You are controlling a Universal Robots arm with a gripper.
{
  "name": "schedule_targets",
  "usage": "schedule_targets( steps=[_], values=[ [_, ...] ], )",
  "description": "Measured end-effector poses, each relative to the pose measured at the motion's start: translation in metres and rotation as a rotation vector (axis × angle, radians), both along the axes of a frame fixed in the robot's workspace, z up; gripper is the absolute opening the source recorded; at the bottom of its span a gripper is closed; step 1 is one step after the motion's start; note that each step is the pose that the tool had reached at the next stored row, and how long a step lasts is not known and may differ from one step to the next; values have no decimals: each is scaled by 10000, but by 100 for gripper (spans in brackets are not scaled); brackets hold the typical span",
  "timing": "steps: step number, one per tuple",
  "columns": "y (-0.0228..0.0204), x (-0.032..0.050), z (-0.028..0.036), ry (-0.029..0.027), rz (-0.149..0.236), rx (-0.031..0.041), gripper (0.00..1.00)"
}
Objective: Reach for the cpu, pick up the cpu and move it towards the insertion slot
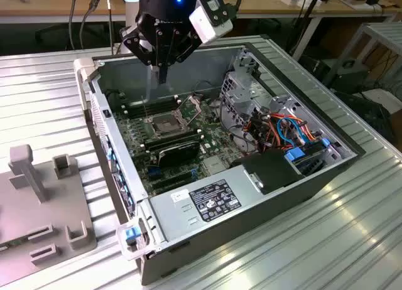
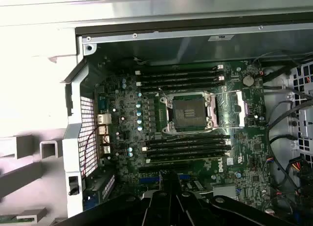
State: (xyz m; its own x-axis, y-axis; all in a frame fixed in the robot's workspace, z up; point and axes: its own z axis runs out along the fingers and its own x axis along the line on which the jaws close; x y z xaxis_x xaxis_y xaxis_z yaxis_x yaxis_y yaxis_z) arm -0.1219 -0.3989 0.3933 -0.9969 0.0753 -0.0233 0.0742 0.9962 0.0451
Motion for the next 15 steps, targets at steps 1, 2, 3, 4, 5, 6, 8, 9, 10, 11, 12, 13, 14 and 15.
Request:
schedule_targets(
  steps=[1, 2, 3, 4, 5, 6, 8, 9, 10, 11, 12, 13, 14, 15],
  values=[
    [0, 0, 0, 0, 0, 0, 11],
    [0, -2, 0, -1, 0, 0, 11],
    [0, -7, 0, -1, -2, 0, 11],
    [0, -12, 0, -1, -2, 0, 11],
    [0, -18, -1, -1, 0, 1, 11],
    [0, -24, -1, 2, 0, 0, 11],
    [0, -41, -3, 6, -1, 0, 11],
    [0, -45, -4, 6, 0, 0, 11],
    [0, -49, -4, 7, 0, 0, 11],
    [0, -55, -5, 8, 0, 0, 11],
    [0, -58, -5, 9, 0, 0, 11],
    [0, -69, -6, 12, 0, 0, 11],
    [0, -76, -7, 15, 0, 0, 11],
    [0, -79, -8, 15, 1, 0, 11]
  ],
)
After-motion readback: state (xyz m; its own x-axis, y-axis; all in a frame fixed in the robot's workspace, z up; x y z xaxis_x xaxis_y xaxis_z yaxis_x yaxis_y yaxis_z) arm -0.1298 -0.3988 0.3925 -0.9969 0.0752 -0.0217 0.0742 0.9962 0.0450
